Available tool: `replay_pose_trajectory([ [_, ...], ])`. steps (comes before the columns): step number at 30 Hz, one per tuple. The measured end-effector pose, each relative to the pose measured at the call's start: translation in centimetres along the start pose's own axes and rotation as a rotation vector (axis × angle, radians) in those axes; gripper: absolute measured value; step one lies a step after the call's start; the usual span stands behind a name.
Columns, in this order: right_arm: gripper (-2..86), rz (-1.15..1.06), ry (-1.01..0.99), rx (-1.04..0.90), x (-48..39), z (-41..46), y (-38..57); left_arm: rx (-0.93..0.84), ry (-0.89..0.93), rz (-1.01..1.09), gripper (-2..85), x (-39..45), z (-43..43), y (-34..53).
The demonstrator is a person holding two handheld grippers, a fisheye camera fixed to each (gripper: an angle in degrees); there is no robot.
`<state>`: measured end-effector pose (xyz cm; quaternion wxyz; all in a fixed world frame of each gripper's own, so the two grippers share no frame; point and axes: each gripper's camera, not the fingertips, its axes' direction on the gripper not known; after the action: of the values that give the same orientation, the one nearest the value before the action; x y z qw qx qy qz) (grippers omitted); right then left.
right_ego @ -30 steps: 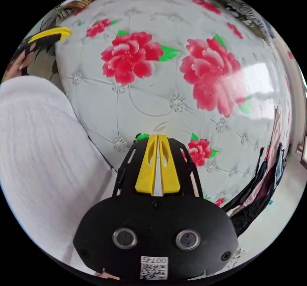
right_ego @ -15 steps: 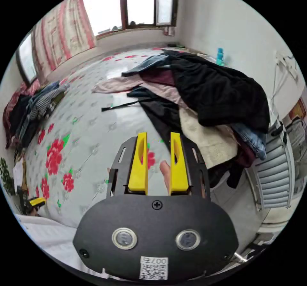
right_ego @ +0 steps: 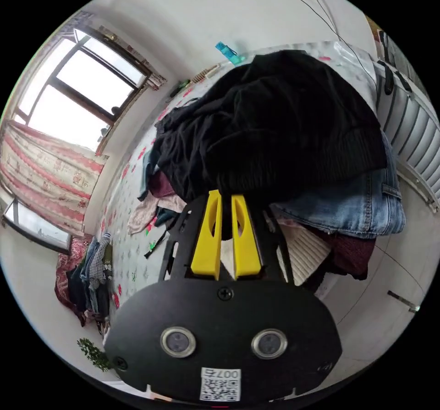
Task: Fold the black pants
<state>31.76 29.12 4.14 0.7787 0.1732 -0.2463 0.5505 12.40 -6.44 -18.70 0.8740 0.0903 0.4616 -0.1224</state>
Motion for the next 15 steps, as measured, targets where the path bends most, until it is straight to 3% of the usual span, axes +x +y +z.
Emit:
replay_pose_trajectory([
  [6,-0.2,-0.620,-0.208,0.103,-14.1,-8.6,3.3,0.133,0.128,-0.133,-0.6,-2.7,0.6,3.5],
  [10,-0.3,-0.901,-0.449,-0.014,-24.1,-10.1,10.7,0.204,0.284,-0.261,0.1,-5.8,1.6,6.0],
  [13,-0.2,-1.158,-0.553,-0.133,-31.9,-9.8,20.7,0.292,0.417,-0.276,0.5,-7.3,1.2,7.8],
  [15,-0.2,-1.303,-0.724,-0.270,-35.9,-9.6,27.5,0.358,0.458,-0.291,1.1,-8.4,0.5,9.1],
])
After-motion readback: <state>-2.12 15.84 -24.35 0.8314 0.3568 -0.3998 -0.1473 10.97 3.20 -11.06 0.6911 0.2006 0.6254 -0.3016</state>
